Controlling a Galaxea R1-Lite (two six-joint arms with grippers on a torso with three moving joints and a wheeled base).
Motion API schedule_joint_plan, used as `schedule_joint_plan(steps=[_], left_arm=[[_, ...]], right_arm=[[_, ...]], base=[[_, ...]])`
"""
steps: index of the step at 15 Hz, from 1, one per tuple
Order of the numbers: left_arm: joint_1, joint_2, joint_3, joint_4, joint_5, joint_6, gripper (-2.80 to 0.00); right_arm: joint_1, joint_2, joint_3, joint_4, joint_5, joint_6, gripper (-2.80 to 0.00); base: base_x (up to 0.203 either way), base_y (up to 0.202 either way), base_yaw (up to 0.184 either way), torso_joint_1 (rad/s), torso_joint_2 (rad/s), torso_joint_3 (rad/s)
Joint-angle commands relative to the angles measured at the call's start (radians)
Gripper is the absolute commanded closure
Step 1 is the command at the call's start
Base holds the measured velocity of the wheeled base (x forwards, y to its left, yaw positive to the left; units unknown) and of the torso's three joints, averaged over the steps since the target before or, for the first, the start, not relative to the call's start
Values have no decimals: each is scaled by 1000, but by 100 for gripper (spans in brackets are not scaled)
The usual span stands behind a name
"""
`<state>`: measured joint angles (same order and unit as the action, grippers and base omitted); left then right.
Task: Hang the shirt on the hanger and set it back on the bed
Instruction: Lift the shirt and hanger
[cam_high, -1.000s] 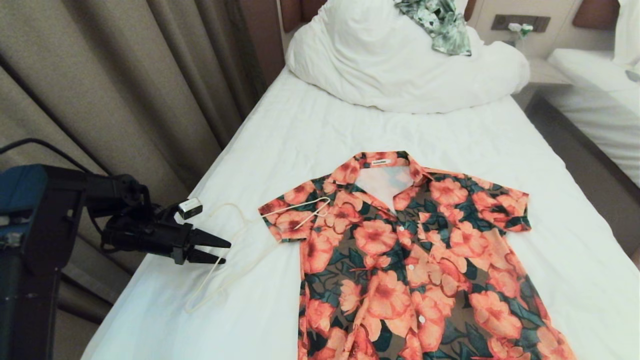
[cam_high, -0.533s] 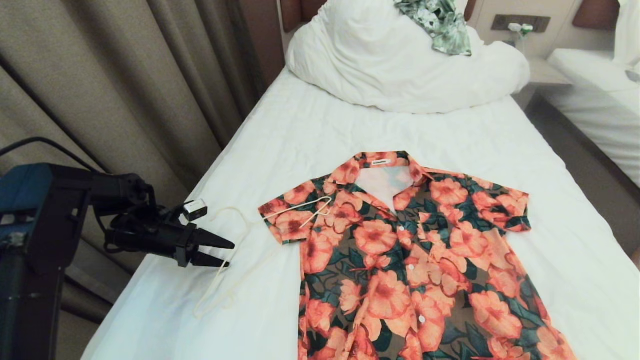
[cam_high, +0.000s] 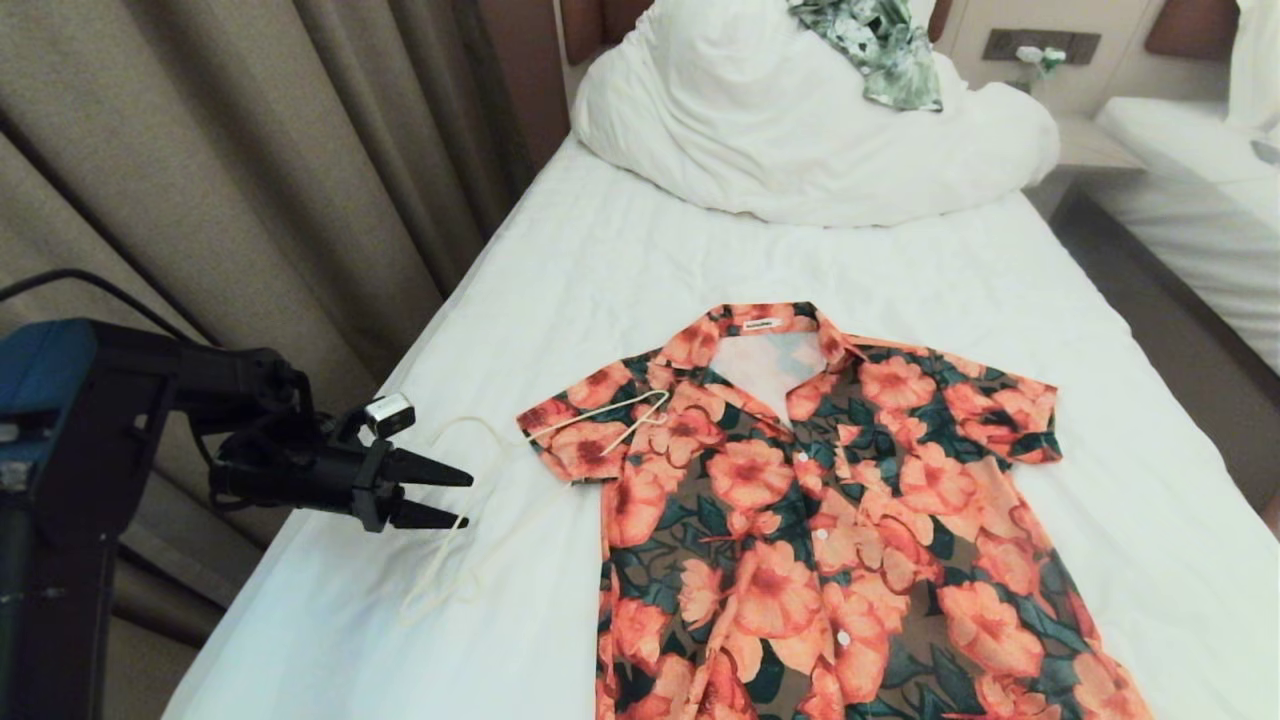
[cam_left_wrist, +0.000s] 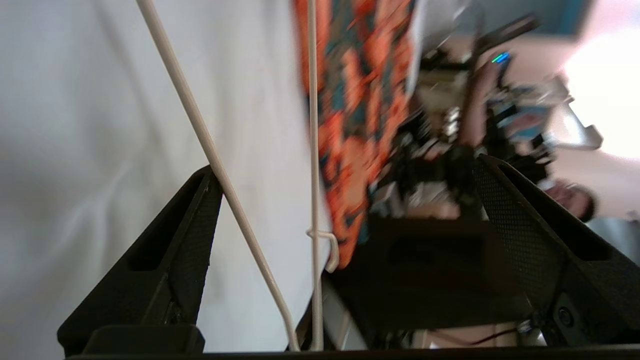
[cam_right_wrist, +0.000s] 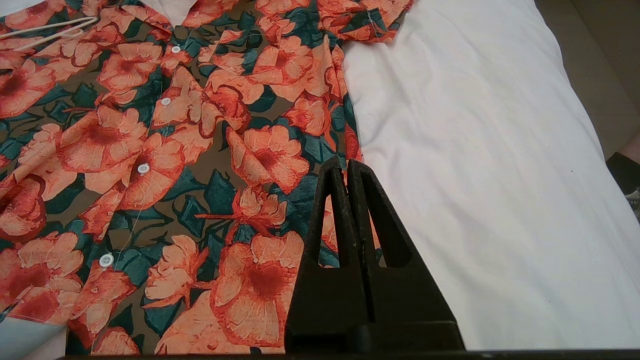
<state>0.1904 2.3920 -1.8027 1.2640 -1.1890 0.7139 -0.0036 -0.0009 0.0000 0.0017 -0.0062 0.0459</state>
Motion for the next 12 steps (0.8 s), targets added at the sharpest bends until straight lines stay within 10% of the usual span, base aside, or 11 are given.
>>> schedule_joint_plan(steps=[1, 12], left_arm=[[4, -17, 16, 1, -47, 0, -280], [76, -31, 56, -105, -10, 14, -280]], right_arm=[[0, -1, 2, 0, 0, -1, 0], [1, -1, 2, 0, 0, 0, 0]], base=[[0, 0, 0, 0, 0, 0], [0, 0, 0, 0, 0, 0]])
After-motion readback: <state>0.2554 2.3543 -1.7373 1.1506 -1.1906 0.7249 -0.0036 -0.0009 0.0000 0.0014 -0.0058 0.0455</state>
